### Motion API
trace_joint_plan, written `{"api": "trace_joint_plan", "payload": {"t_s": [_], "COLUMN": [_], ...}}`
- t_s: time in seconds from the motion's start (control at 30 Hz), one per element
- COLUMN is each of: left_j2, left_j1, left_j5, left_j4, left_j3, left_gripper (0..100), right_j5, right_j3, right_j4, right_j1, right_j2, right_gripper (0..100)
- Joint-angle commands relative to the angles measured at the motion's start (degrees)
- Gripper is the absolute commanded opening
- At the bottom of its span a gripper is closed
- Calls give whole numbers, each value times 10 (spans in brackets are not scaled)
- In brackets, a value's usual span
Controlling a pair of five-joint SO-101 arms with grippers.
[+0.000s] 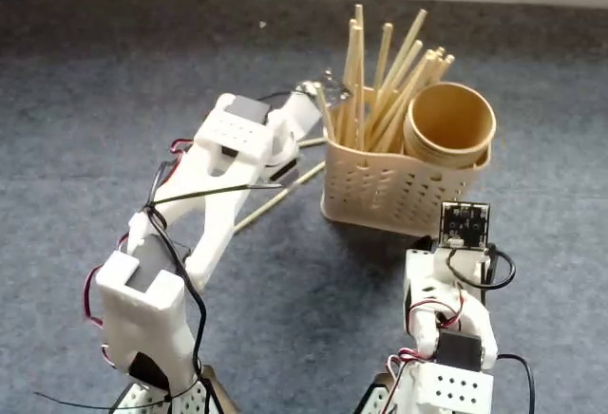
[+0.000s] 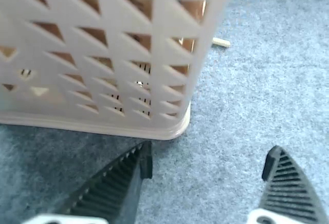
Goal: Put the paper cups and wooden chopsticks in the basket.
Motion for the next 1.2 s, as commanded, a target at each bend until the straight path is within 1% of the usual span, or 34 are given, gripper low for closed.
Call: {"api": "trace_joint_plan", "payload": {"t_s": [0.0,0.13,0.27,0.37,0.43,0.53,0.67,0.97,1.17], "left_j2": [-29,-51,-70,-95,-115,-148,-193,-276,-267], "left_j1": [-41,-76,-83,-57,-28,12,29,11,-30], "left_j5": [46,101,99,68,59,59,61,61,60], "left_j4": [11,12,15,19,42,64,79,106,103], "left_j3": [2,2,1,2,7,11,10,9,10], "left_gripper": [161,161,161,159,159,158,158,158,157], "right_j5": [8,8,8,9,9,9,10,10,10], "right_j3": [10,10,10,10,10,10,10,10,10], "right_j4": [-13,-13,-13,-13,-13,-13,-13,-13,-13], "right_j1": [0,1,1,1,1,1,1,1,1], "right_j2": [1,1,1,1,1,1,1,1,1], "right_gripper": [336,336,336,336,336,336,336,336,336]}}
